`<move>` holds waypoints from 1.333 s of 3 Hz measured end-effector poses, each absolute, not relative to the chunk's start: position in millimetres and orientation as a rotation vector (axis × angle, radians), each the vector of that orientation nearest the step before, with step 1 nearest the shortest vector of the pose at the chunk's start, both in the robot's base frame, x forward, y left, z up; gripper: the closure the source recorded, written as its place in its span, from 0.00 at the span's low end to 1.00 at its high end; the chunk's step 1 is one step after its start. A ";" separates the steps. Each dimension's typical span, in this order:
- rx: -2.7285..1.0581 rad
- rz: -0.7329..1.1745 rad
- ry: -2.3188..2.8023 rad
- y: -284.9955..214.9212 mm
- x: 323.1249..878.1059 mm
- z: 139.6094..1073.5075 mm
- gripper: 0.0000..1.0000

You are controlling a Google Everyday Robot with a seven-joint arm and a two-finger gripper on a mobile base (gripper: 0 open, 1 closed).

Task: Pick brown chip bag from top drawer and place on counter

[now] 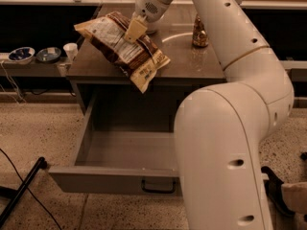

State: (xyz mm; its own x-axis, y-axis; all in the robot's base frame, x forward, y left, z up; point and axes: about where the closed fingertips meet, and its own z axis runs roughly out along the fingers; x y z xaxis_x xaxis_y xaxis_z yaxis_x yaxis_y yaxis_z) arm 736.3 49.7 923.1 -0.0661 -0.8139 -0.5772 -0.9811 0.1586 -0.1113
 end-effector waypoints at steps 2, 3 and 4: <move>-1.699 0.424 1.925 49.5 736.3 923.1 0.00; -1.673 0.421 1.938 36.8 739.4 919.7 0.00; -1.606 0.319 1.983 -22.5 743.5 911.3 0.00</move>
Offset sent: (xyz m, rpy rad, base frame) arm 0.0000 0.0000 0.0000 0.0000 0.0000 0.0000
